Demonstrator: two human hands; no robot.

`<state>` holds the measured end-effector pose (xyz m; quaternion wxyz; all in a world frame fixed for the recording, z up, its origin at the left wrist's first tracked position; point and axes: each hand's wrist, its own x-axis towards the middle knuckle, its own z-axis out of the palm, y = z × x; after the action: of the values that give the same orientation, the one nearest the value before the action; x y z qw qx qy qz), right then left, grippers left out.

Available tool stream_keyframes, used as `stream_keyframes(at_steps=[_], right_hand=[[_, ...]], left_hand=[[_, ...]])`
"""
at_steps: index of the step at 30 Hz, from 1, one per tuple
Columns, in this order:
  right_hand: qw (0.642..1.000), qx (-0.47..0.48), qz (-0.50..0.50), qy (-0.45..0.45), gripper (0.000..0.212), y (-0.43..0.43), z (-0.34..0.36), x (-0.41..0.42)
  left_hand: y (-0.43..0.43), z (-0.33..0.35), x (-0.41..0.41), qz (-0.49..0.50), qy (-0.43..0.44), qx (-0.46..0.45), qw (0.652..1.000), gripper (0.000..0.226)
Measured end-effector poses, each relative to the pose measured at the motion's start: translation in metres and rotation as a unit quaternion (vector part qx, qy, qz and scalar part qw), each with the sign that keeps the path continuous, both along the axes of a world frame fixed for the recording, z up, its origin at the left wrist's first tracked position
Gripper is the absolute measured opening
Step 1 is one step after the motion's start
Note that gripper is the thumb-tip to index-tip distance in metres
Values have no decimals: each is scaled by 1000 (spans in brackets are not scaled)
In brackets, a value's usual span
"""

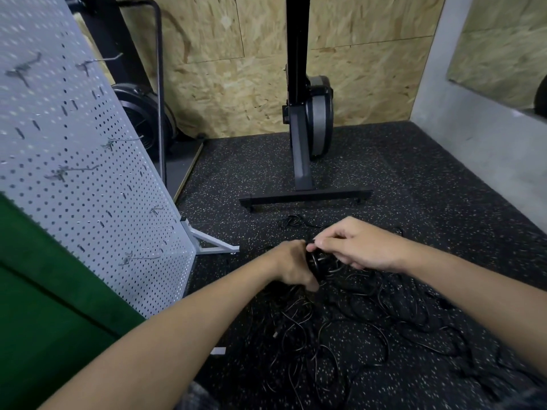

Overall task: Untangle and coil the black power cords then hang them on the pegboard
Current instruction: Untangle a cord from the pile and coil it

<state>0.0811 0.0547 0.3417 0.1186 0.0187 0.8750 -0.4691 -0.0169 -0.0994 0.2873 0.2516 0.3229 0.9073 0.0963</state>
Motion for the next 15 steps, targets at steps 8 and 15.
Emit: stream_keyframes(at_steps=[8, 15], right_hand=[[999, -26, 45, 9, 30, -16, -6, 1], [972, -84, 146, -164, 43, 3, -21, 9]], left_hand=[[-12, 2, -31, 89, -35, 151, 984, 42], [-29, 34, -25, 8, -177, 304, 936, 43]])
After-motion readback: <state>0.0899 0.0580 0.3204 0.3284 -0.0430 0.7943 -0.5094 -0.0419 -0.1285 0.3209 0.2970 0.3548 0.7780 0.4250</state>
